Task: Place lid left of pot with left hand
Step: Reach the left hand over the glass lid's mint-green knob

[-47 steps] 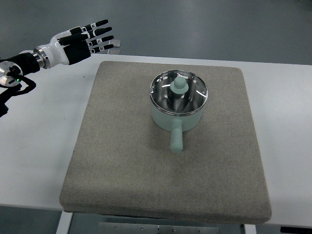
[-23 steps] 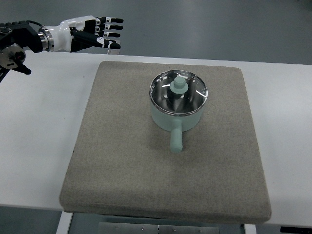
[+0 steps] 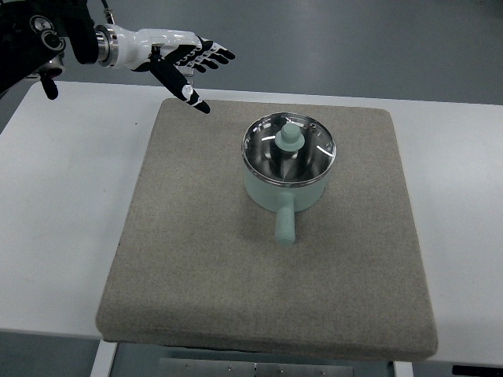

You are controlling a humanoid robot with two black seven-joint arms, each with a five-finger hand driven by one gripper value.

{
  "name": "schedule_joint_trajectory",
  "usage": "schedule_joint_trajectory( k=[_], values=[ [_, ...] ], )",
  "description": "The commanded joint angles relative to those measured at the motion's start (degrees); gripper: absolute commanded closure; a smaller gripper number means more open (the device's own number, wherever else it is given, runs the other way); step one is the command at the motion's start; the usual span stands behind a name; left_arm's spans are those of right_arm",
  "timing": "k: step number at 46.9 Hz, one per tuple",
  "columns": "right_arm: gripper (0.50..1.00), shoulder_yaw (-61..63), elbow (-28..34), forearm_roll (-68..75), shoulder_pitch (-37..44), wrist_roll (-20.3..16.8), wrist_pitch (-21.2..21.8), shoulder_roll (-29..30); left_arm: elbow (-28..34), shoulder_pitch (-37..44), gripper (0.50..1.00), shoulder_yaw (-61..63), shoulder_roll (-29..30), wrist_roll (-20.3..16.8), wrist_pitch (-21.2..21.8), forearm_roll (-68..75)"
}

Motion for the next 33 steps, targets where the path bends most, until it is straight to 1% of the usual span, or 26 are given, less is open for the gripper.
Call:
schedule_joint_trajectory(
  k=[1, 16, 26, 33],
  values=[
    [0.576, 0.1, 0.0, 0.0, 0.0, 0.0, 0.0, 0.0, -0.9, -1.5, 0.506, 0.7, -1.2, 0.0, 0.1, 2.0],
    [0.576, 0.0, 0.0, 0.0, 0.0, 0.0, 0.0, 0.0, -1.0, -7.6, 0.508, 5.9, -9.7, 0.0, 0.6, 11.4],
    [0.576, 0.0, 0.0, 0.0, 0.0, 0.0, 0.0, 0.0, -0.8, -7.8, 0.508, 6.3, -15.1, 0.1, 0.7, 16.3],
    [0.576, 0.1, 0.0, 0.0, 0.0, 0.0, 0.0, 0.0, -0.4, -7.8, 0.514, 6.3, -17.7, 0.1, 0.8, 20.0]
  ],
)
